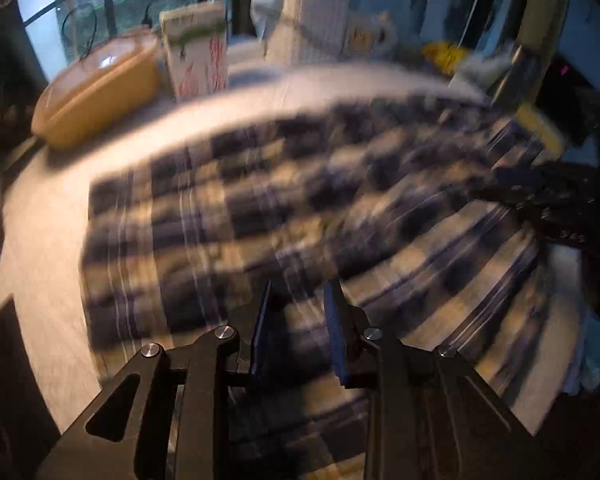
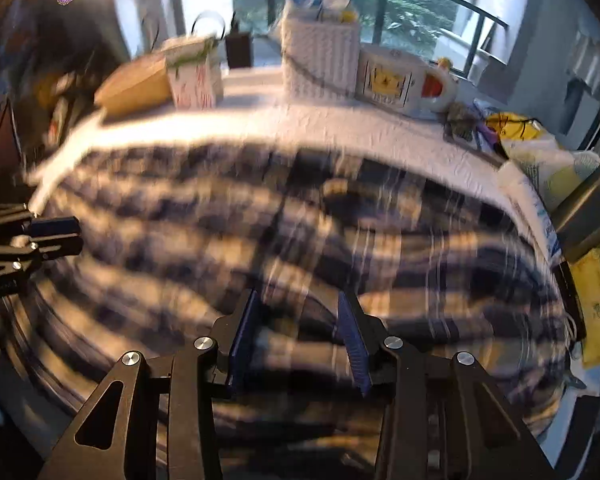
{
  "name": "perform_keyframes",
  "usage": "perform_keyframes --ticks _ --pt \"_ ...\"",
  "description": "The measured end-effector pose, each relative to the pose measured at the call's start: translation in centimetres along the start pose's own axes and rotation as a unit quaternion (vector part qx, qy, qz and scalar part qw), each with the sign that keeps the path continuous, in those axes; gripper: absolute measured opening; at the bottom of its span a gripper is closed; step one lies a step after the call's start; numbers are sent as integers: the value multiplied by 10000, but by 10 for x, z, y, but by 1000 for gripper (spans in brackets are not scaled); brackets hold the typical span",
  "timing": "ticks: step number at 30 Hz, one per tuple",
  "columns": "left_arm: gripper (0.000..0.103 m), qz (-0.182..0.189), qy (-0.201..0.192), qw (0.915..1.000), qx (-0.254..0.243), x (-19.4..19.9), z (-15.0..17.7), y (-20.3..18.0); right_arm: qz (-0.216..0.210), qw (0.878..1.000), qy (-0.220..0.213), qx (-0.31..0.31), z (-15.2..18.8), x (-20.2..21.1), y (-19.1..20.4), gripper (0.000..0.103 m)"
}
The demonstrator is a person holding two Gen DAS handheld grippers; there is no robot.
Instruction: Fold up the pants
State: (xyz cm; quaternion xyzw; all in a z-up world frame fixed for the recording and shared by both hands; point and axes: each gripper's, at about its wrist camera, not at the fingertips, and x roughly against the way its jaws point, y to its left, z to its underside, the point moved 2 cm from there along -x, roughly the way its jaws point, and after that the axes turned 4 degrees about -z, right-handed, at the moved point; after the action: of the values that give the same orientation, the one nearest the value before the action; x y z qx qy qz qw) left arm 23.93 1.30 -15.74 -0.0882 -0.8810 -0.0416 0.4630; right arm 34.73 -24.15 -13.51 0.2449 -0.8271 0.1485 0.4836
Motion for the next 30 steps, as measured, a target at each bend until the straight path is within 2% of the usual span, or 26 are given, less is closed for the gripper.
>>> perform_keyframes --ticks 1,3,5,10,13,17,21,26,28,30 --pt "33 -284 -64 9994 -174 1 4 -5 58 10000 54 33 5 -3 -1 43" --pt "54 -668 -105 9975 -188 2 6 -5 65 9998 -96 140 18 -1 -2 44" --pt "61 -755 -33 9971 30 0 6 4 27 9998 -126 164 22 1 -4 45" --pt "62 -799 25 9967 159 0 11 10 -156 9994 -252 160 40 13 -16 45" --pt "62 -927 44 9955 182 4 17 14 -300 9990 -336 -18 57 24 -27 50" --pt "62 -1018 50 9943 309 15 18 13 -466 9976 -471 -178 75 37 -37 50" --pt "62 -841 -195 9953 430 33 19 6 -687 9951 -505 -499 90 50 -50 51" --pt "62 -623 -449 9963 383 51 16 -13 -644 9924 -607 -850 102 67 -64 51" --pt "62 -603 -519 9964 291 56 14 -19 -601 9915 -670 -944 105 76 -70 54" --pt "62 -597 -571 9963 221 62 14 -23 -563 9904 -734 -1027 108 85 -74 65"
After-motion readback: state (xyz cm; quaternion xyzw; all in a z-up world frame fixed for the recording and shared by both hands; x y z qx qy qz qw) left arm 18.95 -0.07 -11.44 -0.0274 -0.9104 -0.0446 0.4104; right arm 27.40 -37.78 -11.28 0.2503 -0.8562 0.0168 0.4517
